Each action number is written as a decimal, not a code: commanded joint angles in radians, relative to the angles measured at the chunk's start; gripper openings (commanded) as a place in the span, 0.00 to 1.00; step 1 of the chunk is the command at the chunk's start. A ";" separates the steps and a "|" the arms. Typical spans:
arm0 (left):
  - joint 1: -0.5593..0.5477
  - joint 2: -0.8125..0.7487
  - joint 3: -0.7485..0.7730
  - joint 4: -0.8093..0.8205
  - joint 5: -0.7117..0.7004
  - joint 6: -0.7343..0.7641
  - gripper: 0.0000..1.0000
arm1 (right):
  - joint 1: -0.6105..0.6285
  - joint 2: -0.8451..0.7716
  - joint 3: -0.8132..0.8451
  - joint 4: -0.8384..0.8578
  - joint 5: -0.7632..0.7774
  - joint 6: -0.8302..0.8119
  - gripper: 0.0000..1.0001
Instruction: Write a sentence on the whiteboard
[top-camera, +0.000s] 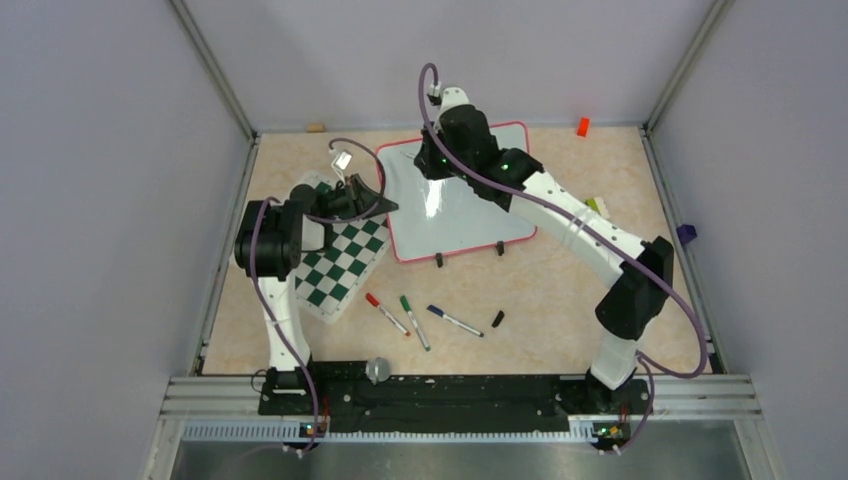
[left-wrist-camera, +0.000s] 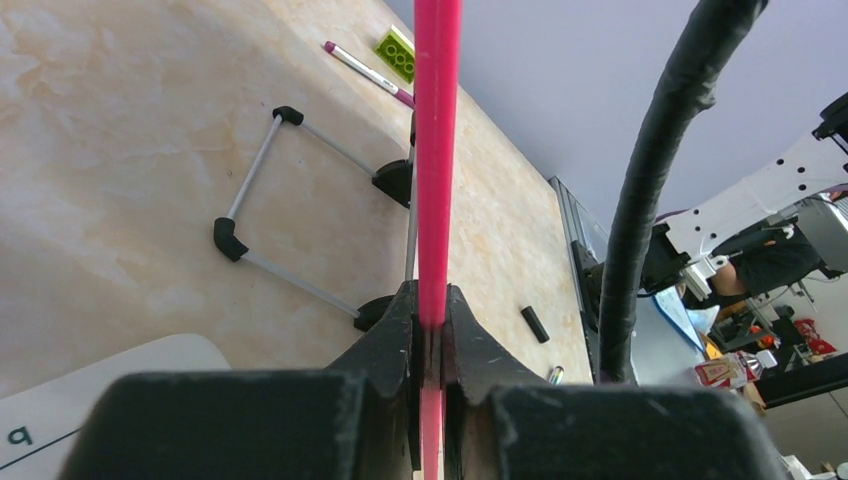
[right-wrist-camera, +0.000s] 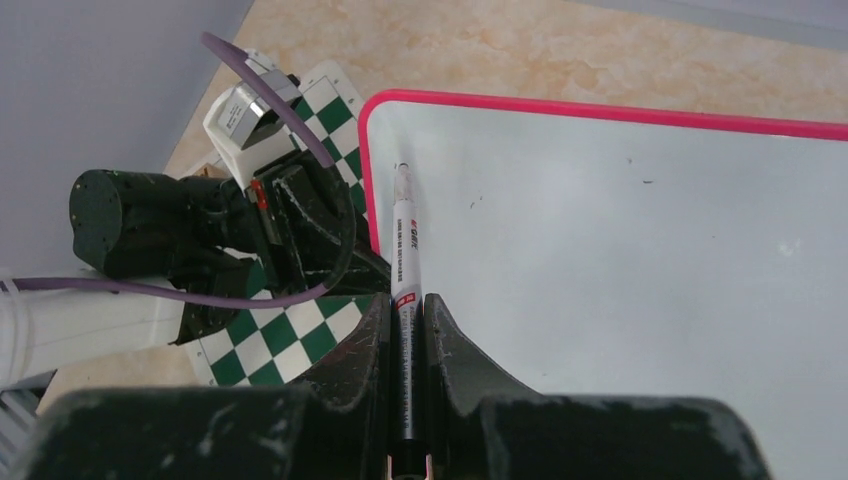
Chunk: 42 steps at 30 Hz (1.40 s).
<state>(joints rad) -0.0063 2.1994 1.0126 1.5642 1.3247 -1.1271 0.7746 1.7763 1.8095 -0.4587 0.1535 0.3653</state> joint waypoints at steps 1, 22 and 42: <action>-0.035 -0.039 -0.036 0.054 0.045 0.002 0.00 | 0.026 0.043 0.080 0.038 0.049 -0.024 0.00; -0.034 -0.028 -0.041 0.054 0.023 -0.045 0.00 | 0.034 0.164 0.218 0.041 0.016 -0.041 0.00; -0.034 -0.036 -0.046 0.054 0.033 -0.039 0.00 | 0.037 0.218 0.233 0.033 0.002 -0.030 0.00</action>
<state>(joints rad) -0.0151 2.1899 0.9852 1.5700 1.2984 -1.1324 0.7979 1.9907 1.9850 -0.4496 0.1516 0.3340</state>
